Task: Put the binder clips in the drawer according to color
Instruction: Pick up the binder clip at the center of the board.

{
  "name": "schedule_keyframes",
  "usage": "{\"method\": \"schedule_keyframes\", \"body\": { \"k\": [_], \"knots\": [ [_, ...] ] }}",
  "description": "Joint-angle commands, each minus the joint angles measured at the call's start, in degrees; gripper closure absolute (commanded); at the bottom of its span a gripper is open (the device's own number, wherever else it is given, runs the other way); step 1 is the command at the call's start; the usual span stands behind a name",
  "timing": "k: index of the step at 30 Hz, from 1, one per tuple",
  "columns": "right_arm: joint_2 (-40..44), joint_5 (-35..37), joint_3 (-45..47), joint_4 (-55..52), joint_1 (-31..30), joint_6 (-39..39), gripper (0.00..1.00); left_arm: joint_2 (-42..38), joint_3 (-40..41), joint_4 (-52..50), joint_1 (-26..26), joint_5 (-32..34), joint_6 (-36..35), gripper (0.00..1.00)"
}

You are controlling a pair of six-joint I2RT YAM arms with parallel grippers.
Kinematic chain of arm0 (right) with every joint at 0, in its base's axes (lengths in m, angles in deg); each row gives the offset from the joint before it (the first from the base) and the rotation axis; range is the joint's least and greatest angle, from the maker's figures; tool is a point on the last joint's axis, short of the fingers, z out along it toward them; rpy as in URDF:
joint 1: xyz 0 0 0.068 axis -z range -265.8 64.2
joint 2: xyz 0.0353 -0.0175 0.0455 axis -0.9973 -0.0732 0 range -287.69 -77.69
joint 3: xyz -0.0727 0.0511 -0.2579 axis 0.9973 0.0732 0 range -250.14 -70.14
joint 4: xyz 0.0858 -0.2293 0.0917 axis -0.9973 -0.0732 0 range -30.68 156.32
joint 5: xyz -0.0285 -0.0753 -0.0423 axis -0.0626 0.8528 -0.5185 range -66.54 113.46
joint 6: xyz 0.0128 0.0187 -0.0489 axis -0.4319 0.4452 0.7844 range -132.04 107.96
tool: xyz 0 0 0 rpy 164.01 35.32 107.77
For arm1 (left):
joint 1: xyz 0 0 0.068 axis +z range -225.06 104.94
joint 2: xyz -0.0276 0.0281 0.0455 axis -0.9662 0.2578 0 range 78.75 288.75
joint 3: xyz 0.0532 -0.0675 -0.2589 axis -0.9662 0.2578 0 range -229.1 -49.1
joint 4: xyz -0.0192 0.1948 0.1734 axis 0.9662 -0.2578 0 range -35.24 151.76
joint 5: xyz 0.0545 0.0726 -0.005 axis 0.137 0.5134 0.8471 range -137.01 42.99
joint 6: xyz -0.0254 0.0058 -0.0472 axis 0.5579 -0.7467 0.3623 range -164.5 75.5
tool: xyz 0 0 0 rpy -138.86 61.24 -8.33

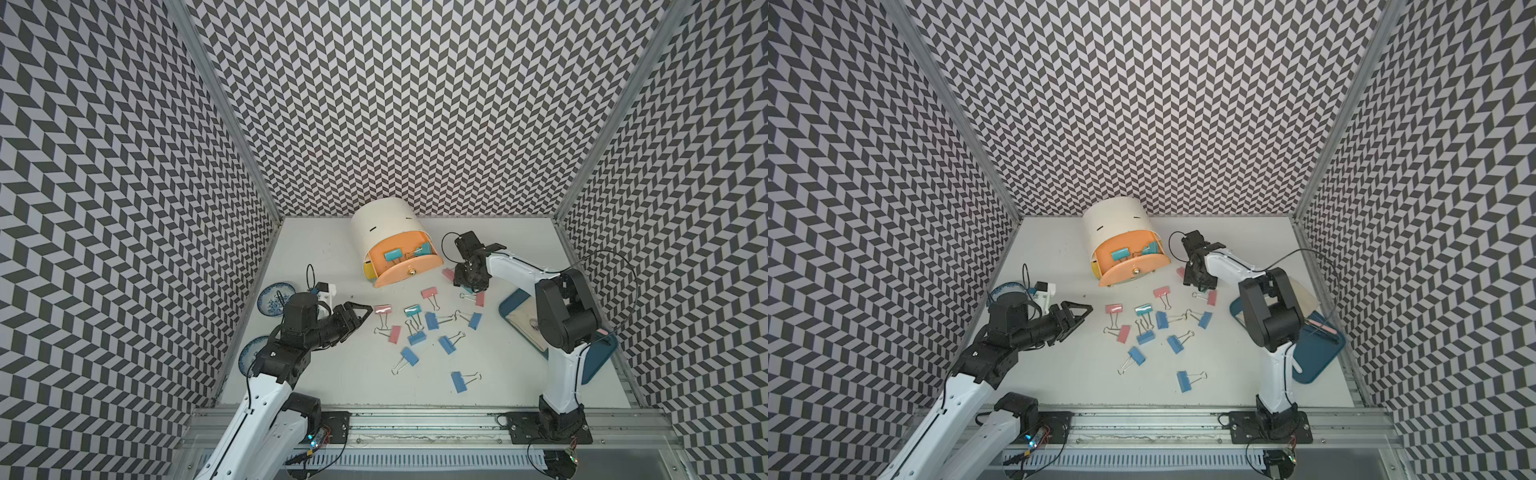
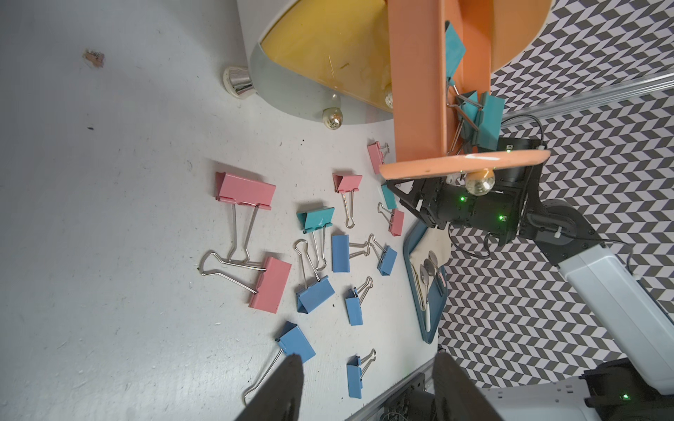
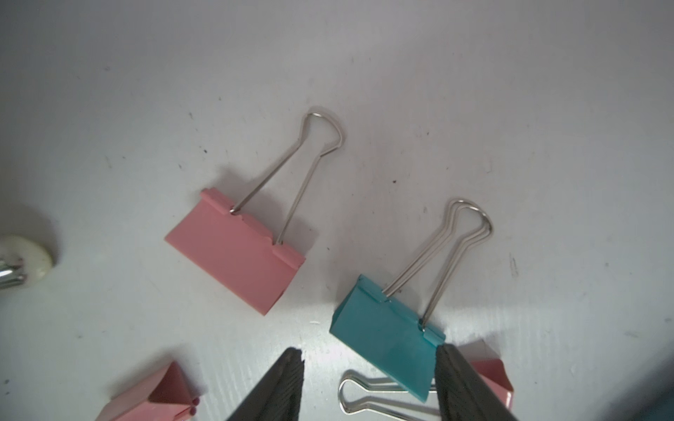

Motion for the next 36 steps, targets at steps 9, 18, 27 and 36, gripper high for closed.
{"method": "schedule_keyframes", "body": {
  "k": [9,18,27,36],
  "knots": [
    [4.6,-2.7,3.0,1.7,0.1,-12.9,0.36,1.9,-2.3,1.2,0.4,-0.3,-1.0,0.39],
    [4.1,-2.5,0.9,1.5,0.5,-20.3,0.35,2.9,-2.5,1.8,0.4,-0.9,-2.0,0.39],
    [2.6,-0.8,-1.0,-1.0,1.7,-22.4,0.35,3.3,-2.5,1.8,0.5,-1.0,-2.7,0.39],
    [0.6,-1.1,-1.8,-1.6,2.4,-21.7,0.35,4.3,-2.5,2.8,0.8,-1.2,-2.9,0.39]
  ]
}}
